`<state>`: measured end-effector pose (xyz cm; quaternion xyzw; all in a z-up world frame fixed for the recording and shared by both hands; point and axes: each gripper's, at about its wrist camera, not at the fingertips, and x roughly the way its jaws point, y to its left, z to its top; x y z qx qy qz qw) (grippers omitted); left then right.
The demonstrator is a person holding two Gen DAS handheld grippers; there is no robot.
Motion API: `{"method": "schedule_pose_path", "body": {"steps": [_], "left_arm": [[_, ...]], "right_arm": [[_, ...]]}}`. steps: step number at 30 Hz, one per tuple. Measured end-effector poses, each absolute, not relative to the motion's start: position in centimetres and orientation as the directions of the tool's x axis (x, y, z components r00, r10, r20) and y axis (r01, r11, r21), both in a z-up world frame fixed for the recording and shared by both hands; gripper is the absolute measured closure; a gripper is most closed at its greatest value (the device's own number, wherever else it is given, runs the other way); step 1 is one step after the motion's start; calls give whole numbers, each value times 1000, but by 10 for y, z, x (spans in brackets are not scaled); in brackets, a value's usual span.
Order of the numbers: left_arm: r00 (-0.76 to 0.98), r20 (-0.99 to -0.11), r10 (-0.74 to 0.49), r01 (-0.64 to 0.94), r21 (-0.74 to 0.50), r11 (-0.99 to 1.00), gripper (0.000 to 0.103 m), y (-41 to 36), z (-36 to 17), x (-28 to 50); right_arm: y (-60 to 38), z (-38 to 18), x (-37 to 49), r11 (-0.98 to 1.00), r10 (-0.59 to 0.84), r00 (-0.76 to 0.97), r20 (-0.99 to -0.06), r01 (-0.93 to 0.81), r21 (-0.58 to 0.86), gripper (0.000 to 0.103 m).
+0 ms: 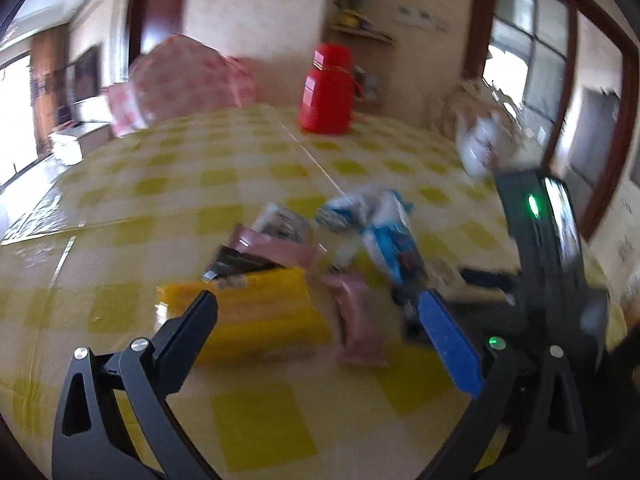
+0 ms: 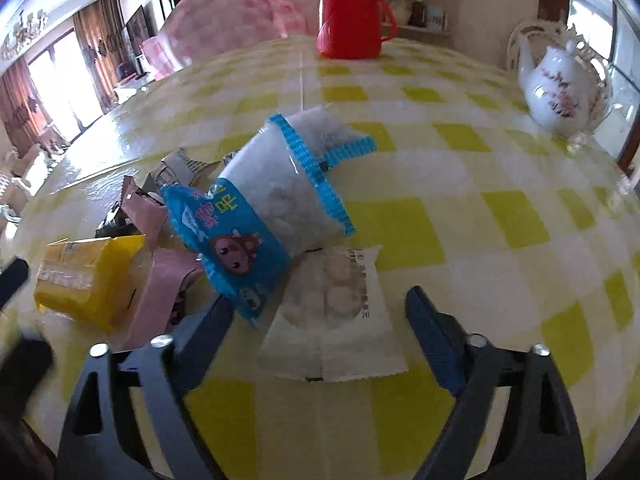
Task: Organize snacks
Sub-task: 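Grasp a clear pastry pack with the right tool while the left grasps a pink bar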
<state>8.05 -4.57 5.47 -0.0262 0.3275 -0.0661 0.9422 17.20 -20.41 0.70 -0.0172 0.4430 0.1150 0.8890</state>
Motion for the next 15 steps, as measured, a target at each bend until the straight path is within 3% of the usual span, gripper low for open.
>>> {"method": "schedule_pose_path", "body": {"steps": [3,11,15], "left_arm": [[746,-642,-176,174,-67,982,2,-58,48,79],[700,-661,-270,250,-127,960,2,-74,39,90],[677,-696,-241,296,-43,954,21,-96,31,110]], "right_arm": [[-217,13,161,981,123,614,-780,-193,3,46],[-269,58,110,979,202,695,-690,-147,139,46],[-286,64,92,973,225,713,-664,-135,185,46]]}}
